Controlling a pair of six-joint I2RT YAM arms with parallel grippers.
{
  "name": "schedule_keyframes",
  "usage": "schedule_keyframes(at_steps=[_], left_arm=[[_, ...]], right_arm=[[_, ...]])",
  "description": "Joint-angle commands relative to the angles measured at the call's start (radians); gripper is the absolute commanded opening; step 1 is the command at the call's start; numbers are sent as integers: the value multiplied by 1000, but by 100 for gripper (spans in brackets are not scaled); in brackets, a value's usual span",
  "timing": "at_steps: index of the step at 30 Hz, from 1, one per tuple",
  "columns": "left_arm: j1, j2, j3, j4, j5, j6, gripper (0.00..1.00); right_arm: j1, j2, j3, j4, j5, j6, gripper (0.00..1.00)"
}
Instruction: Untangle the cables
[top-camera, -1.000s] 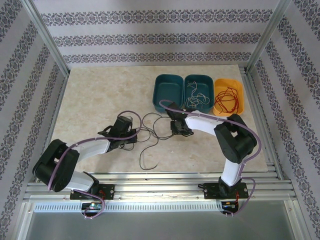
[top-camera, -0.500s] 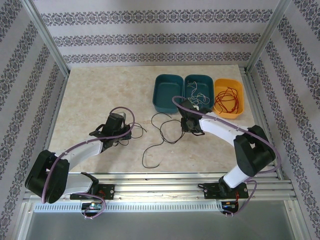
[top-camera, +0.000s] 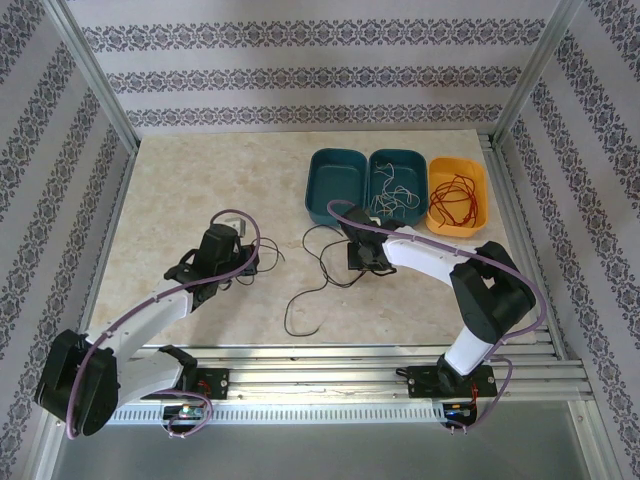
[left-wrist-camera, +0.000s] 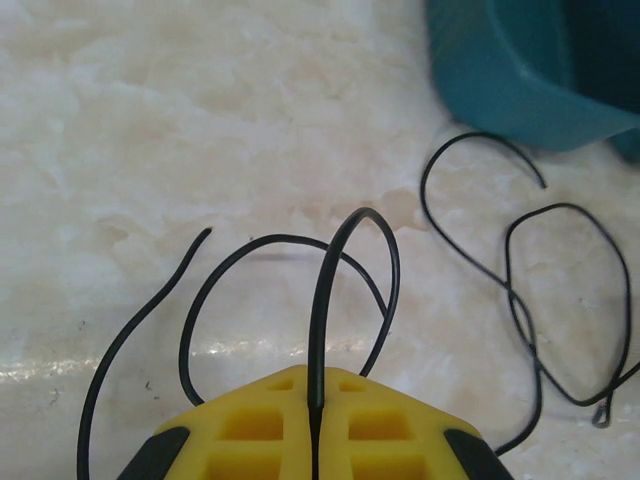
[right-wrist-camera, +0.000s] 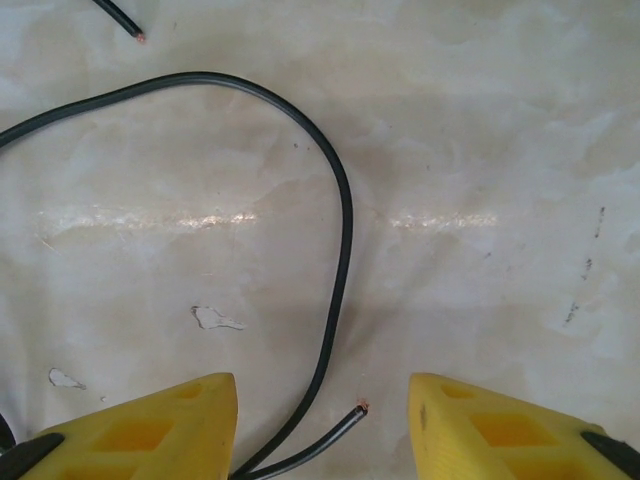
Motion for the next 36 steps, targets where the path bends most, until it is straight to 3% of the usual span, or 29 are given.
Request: schedule_keyframes(at_steps=[1,10,18,22,23,24,25,30,36], left_arm=[[11,-35,88,-53,-29,48,0],[11,42,297,80,-23,77,0],[9,353,515,257,130,35,0],[-2,537,651,317,203,3,0],[-6,584,688,326,214,-4,0],[-10,625,718,331,230,-9,0],[-13,668,761,337,244,-16,0],[-22,849,900,324,236,-13,0],[-22,978,992,308,238,-1,0]], right_arm=[[-3,-20,-13,15,-1,19,49],[-11,-204,-108,76,18,8,57],[-28,-408,-184,80,46,-7,66],[-82,-521,-249,86,26,16,71],[-97,-554,-266,86,23,22,74],[-111,-582,-280,87,18,24,95],[-123,-612,-293,89,14,25,98],[-203,-749,-328,69,-31,20,98],[-225,-833,-344,61,-9,12,98]])
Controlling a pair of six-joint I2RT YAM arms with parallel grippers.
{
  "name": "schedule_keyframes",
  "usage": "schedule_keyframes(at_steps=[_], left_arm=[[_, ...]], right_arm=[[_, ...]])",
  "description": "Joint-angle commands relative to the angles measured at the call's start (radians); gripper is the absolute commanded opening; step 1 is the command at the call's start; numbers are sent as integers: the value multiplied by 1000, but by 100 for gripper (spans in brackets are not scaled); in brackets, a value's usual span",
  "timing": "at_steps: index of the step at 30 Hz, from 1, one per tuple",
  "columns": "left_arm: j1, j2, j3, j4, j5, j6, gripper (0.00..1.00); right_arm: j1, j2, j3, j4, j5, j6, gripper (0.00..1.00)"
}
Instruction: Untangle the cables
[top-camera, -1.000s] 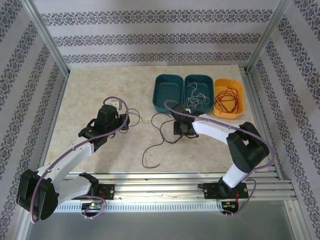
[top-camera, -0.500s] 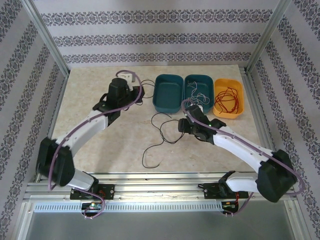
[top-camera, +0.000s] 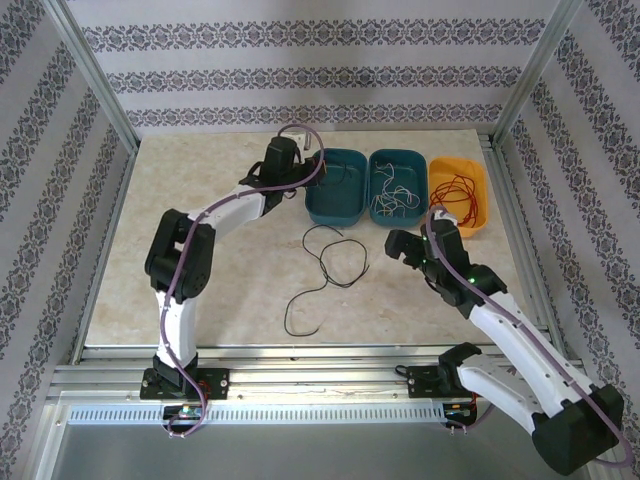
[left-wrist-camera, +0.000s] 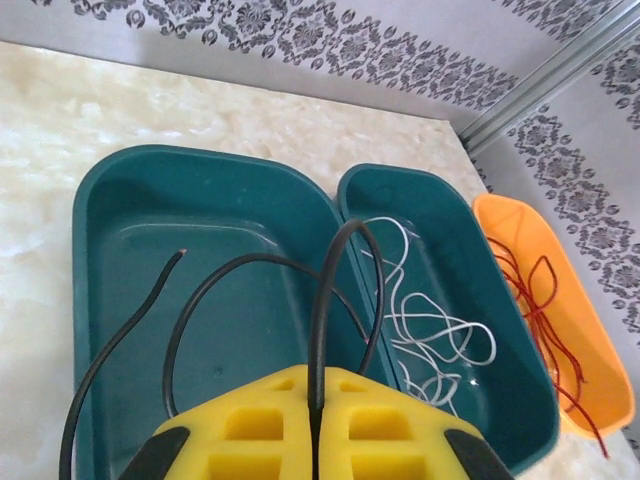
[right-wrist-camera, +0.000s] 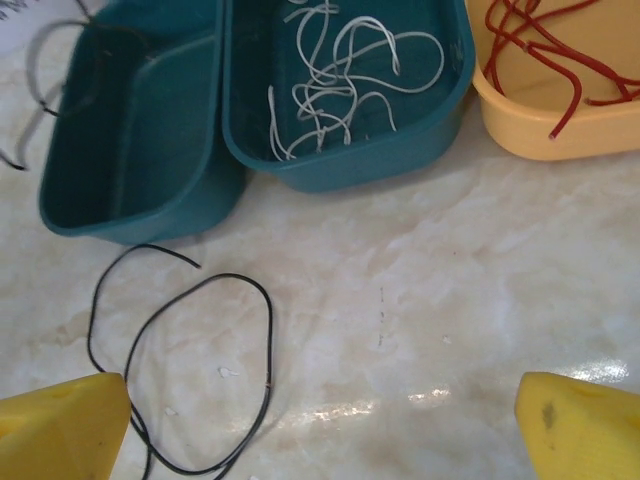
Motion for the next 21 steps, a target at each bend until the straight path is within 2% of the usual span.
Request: schedule_keyframes(at_steps=[1,10,18,19,21], left_arm=[[-9,47,63,23,35,-3,0],[-32,129,125,14,60,-6,0],[-41,183,166,-23,58,0,0],[-41,181,165,-28,57,2,3],[-42,171,156,-38,52,2,17]], right_arm=[[-9,-26,-22,-10,4,-6,98],[-15,-26,-15,15,43,-14,98],[-40,45,18,-23,-54,-3,98],[-40,52,19,-24,-56,-3,98],[-43,65,18,-28,-51,4,98]])
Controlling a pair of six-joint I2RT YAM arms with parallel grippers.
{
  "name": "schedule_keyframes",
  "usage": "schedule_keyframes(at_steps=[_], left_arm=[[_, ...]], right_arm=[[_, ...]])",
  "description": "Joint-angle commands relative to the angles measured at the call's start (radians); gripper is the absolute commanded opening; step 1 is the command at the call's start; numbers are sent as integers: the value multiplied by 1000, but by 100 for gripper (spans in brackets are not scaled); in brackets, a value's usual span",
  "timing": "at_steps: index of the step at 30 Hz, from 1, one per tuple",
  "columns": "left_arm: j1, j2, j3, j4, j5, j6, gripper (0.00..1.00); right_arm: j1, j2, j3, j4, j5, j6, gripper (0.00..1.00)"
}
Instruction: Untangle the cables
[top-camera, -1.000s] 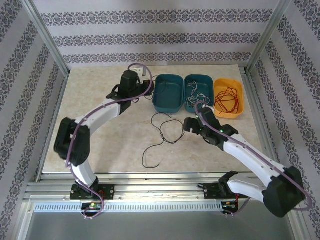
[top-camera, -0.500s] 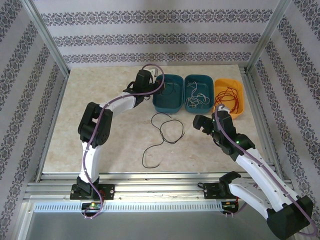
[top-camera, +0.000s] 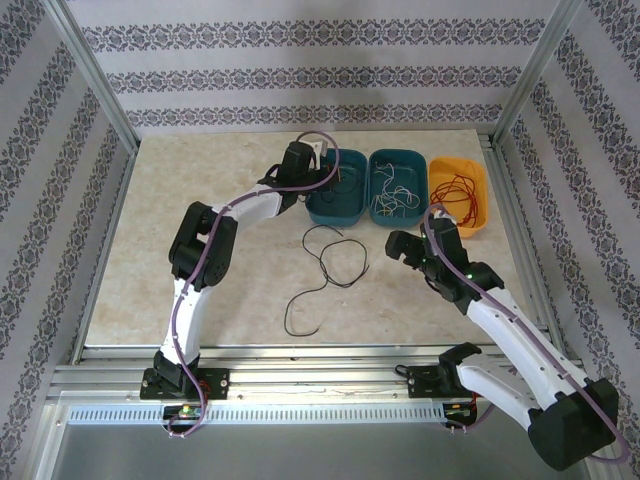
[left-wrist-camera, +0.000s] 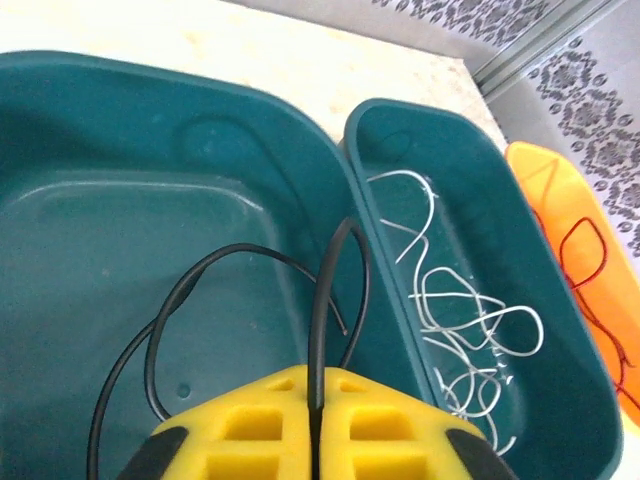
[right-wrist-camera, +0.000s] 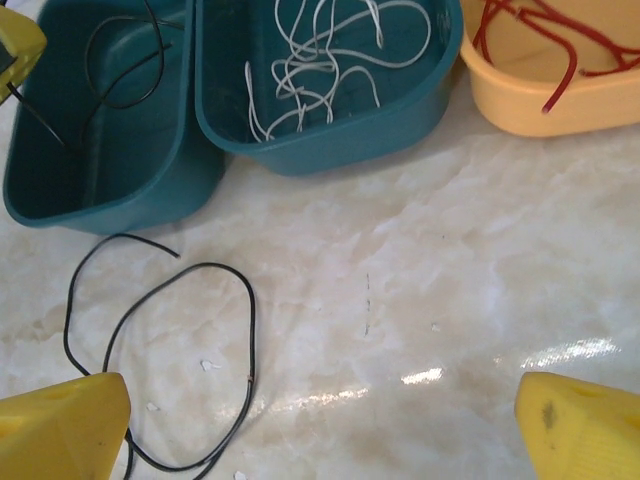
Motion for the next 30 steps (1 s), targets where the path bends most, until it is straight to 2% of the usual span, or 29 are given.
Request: schedule_keyframes(at_steps=[1,7,13,16,18,27,30], left_arm=[[-8,-10,13,-23,3,1,23],[-9,-117,-56,-22,-32,16,46],[-8,-314,-239,25,-93,28,62],[-8,-439,-386,52,-141,24,78],[-9,-528,-494,59,-171,16,97],[-15,-872,-897,-72,-202,7,99],[-55,-998,-1006,-144,-242,32,100]], right_arm=[[-10,15,22,-16,-21,4,98],[-8,67,36,-23,-50,1,93],[52,152,84,-72,-32,-5,80],[101,219,115,-86,-20,-3,68],[130,275,135,-86,-28,2,64],[204,474,204,-73,-51,40,58],[206,504,203,-61,-64,51,57]])
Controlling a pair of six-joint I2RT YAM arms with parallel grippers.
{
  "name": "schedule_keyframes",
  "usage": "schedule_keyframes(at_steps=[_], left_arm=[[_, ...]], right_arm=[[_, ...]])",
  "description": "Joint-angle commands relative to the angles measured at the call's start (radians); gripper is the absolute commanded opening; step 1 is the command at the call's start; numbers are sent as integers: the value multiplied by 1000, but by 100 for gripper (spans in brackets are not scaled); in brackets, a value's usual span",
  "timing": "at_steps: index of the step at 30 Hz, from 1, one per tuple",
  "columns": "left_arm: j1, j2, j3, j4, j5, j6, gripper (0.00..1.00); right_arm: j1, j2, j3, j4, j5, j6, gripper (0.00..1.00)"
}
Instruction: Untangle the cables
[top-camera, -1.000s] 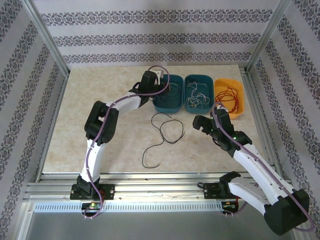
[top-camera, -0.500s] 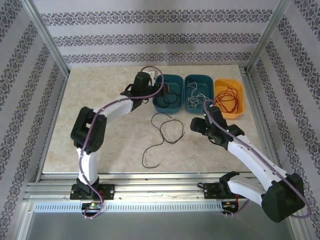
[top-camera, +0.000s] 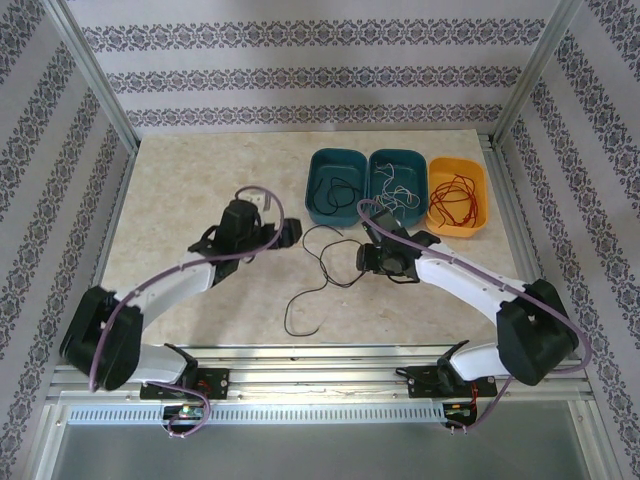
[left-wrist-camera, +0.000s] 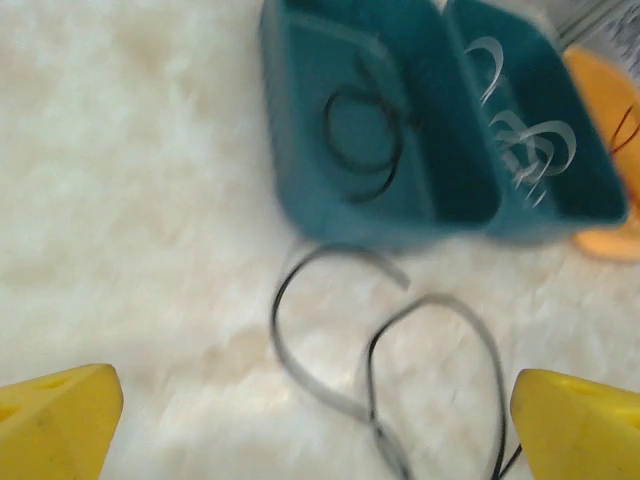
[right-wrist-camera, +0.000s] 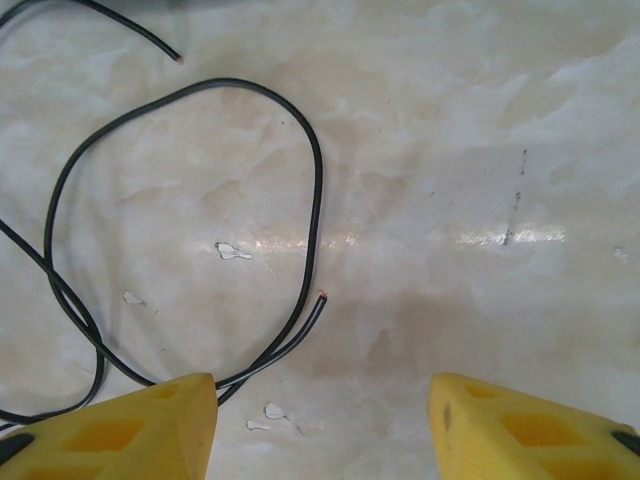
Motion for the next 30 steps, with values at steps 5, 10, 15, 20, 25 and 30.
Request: schedule_keyframes(at_steps=[5,10,15,20,25,30], left_arm=[[-131,-292,-176,-223,-88,50,100],[-199,-377,-192,-355,-85,1,86],[-283,-365,-175,-414,-112,-33,70],[-343,-286,-143,-470,-123,-41,64],[-373,-234,-118,-485,-111,-20,58],[-381,-190,-116,-468,-112,2,48]], right_arm=[[9,37,25,1,-10,29,65],[6,35,25,4,-5,33,76],[-2,33,20,5,-6,36,81],[-10,23,10,10,-10,37,87],[-16,9,-3,16,-11,39,98],[-17,-1,-11,20,-8,43,98]])
